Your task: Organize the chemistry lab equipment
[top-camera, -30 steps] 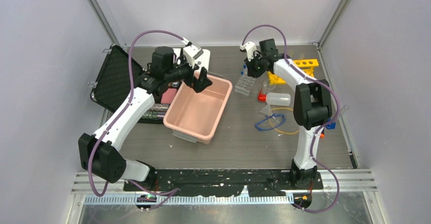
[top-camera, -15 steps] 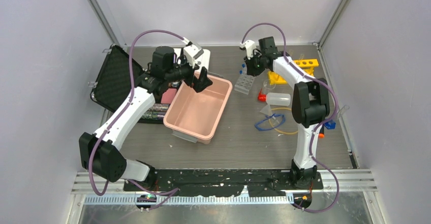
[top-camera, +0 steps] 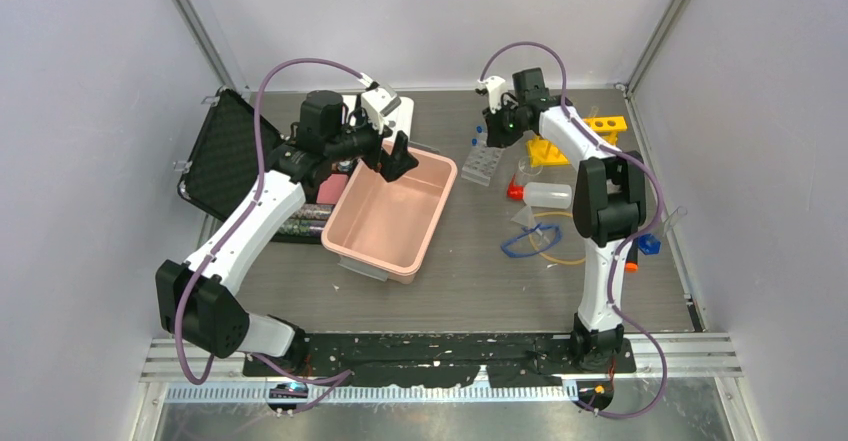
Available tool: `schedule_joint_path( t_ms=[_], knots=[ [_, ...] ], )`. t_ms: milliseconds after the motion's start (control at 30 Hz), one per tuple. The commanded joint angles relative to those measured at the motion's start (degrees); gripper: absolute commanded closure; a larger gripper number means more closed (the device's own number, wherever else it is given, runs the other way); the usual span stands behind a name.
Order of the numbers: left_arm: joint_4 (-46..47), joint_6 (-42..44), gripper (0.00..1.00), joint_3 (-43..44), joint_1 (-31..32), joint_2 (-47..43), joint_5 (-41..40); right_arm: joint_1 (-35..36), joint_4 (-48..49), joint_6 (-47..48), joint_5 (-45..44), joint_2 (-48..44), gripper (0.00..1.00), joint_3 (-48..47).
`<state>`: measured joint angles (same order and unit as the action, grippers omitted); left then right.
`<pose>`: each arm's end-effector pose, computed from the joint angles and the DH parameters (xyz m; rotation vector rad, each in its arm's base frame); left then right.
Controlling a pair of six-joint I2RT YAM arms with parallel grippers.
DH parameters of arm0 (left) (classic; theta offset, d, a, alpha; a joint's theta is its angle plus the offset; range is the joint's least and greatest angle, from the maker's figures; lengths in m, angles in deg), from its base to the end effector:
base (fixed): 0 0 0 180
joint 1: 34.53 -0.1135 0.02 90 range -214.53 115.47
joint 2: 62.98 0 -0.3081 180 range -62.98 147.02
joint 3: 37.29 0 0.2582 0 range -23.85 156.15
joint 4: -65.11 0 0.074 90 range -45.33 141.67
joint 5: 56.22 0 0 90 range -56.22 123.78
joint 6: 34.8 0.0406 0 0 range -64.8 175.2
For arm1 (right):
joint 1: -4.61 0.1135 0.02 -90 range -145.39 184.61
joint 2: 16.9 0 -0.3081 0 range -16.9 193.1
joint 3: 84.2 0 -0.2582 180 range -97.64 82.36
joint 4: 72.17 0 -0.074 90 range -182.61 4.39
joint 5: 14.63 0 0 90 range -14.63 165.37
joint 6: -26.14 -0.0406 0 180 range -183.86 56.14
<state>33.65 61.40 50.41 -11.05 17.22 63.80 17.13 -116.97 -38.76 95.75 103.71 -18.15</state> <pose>0.2884 -0.1474 0.4065 0.8360 1.8156 -0.7143 0.4881 0.1229 0.2611 -0.9230 2.2388 0.3392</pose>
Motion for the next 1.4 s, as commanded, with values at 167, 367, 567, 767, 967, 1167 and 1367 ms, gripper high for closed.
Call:
schedule_joint_path(
  t_ms=[167,367,567,767,967,1167,1367],
  knots=[
    [0.21,-0.14,0.00,2.39,-0.30,0.06,0.49,-0.03,-3.52,-0.70,1.05,0.29,0.69,-3.08],
    [-0.02,-0.09,0.00,2.31,-0.33,-0.03,0.49,-0.08,-4.56,-1.41,1.38,-2.63,0.52,-4.41],
    [0.07,-0.13,0.00,1.78,-0.37,-0.38,0.49,-0.01,-4.59,-0.87,0.32,-7.05,0.34,-4.01],
    [0.78,-0.13,0.00,1.19,-0.37,-0.93,0.04,0.41,-4.60,4.23,0.28,-12.36,0.38,0.52],
    [1.12,-0.38,0.01,1.18,-0.43,-0.79,-0.04,2.41,-4.68,6.32,1.29,-14.65,0.48,7.41],
    [0.81,-0.14,0.00,1.50,-0.46,-0.64,-0.14,4.92,-4.25,6.71,0.64,-12.74,0.51,9.35],
    [0.60,0.02,0.00,1.47,-0.54,-0.78,-0.19,6.15,-2.58,9.00,-1.24,-9.58,0.51,10.86]
  ],
)
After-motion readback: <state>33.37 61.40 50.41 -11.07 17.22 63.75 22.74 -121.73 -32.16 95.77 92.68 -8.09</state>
